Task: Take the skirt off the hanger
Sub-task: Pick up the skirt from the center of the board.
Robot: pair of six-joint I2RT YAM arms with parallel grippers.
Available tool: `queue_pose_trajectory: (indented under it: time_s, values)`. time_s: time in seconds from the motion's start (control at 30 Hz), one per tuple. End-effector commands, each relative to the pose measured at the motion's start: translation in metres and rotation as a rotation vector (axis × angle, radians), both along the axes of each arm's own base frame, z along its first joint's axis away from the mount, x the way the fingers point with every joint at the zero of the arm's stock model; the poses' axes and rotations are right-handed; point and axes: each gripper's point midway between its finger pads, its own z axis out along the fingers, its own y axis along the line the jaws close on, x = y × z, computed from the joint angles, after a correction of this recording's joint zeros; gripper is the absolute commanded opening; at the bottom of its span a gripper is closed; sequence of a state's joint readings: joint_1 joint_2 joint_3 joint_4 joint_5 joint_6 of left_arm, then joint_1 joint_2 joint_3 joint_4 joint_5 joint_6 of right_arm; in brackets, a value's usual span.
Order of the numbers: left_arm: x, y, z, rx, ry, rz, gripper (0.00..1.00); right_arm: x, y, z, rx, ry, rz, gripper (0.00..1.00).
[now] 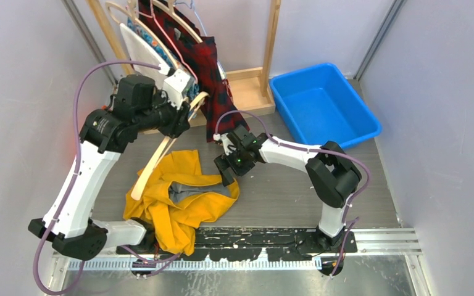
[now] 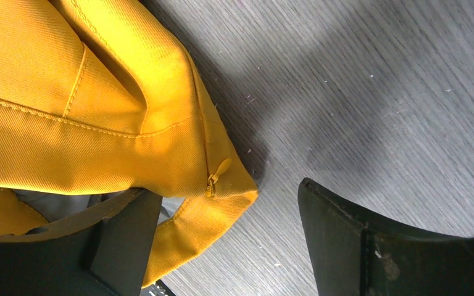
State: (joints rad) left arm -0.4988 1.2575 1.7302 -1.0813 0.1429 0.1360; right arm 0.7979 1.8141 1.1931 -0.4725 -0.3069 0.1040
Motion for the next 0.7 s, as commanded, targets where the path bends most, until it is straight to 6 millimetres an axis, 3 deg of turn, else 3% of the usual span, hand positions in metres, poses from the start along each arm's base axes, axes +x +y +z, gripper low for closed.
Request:
queue_pose_trajectory:
  time_s: [0.0,0.33,0.4,0.43,0.47,0.57,0.67]
  values:
    - [0.005,0.007,0.017,-0.024,-0.076,0.033,0.0,0.012,0.022,0.018,0.081,-0.052,0.032,0.84]
    - [0.0,0.01,0.015,-0.026,-0.069,0.041,0.0,0.002,0.034,0.003,0.092,0.003,0.058,0.6]
    - [-0.001,0.011,0.016,-0.03,-0.071,0.043,0.0,-0.001,0.033,0.002,0.087,0.011,0.06,0.44]
    - [-0.001,0.011,0.016,-0.028,-0.072,0.045,0.0,-0.001,0.032,0.003,0.079,0.015,0.058,0.18]
    - [-0.001,0.012,0.016,-0.026,-0.077,0.049,0.0,0.0,0.027,0.002,0.053,0.016,0.045,0.04]
    - [0.0,0.012,0.016,-0.031,-0.079,0.055,0.0,0.009,0.01,0.015,-0.024,-0.043,-0.019,0.01]
    - [0.0,0.01,0.015,-0.043,-0.079,0.051,0.0,0.032,-0.02,0.053,-0.084,-0.218,-0.126,0.01]
